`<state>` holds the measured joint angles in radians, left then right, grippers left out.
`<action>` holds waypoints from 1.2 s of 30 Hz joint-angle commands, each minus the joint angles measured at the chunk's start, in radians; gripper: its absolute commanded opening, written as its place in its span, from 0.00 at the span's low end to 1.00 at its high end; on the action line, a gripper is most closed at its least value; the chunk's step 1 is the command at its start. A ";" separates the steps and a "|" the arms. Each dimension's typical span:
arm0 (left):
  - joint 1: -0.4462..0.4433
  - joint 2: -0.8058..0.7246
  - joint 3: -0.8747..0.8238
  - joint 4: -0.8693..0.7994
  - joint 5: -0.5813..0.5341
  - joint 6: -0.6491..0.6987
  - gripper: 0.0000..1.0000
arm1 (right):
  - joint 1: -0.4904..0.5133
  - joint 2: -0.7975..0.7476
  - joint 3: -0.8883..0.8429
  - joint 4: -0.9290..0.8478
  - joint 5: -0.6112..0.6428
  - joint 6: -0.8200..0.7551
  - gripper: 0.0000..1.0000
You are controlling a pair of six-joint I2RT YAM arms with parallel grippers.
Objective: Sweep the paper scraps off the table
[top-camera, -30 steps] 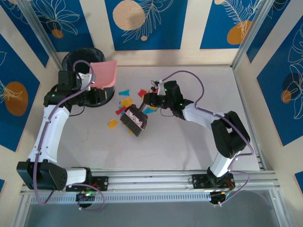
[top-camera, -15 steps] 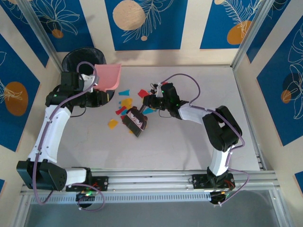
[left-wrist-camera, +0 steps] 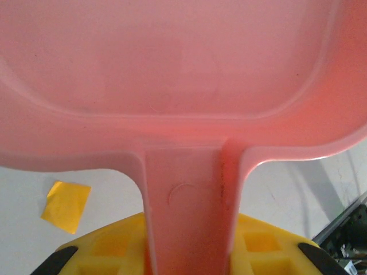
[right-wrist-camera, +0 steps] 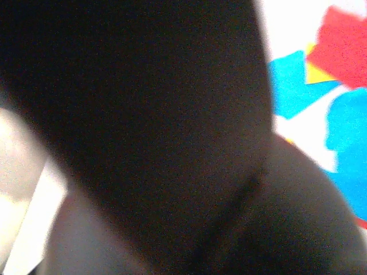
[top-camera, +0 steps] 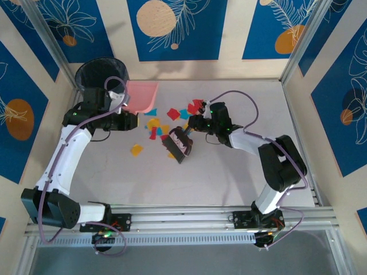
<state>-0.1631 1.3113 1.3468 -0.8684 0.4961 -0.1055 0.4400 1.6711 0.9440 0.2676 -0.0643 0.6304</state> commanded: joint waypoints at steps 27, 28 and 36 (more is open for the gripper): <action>-0.270 0.133 0.066 -0.240 -0.201 0.184 0.00 | -0.199 -0.494 -0.202 -0.173 0.065 -0.203 0.00; -0.275 0.135 0.063 -0.244 -0.213 0.182 0.00 | -0.201 -0.517 -0.204 -0.175 0.064 -0.203 0.00; -0.373 0.185 0.045 -0.301 -0.229 0.225 0.00 | -0.206 -0.654 -0.204 -0.306 0.253 -0.304 0.00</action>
<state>-0.5034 1.4754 1.3911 -1.1175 0.2806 0.0795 0.2390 1.0523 0.7368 0.0059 0.1047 0.3885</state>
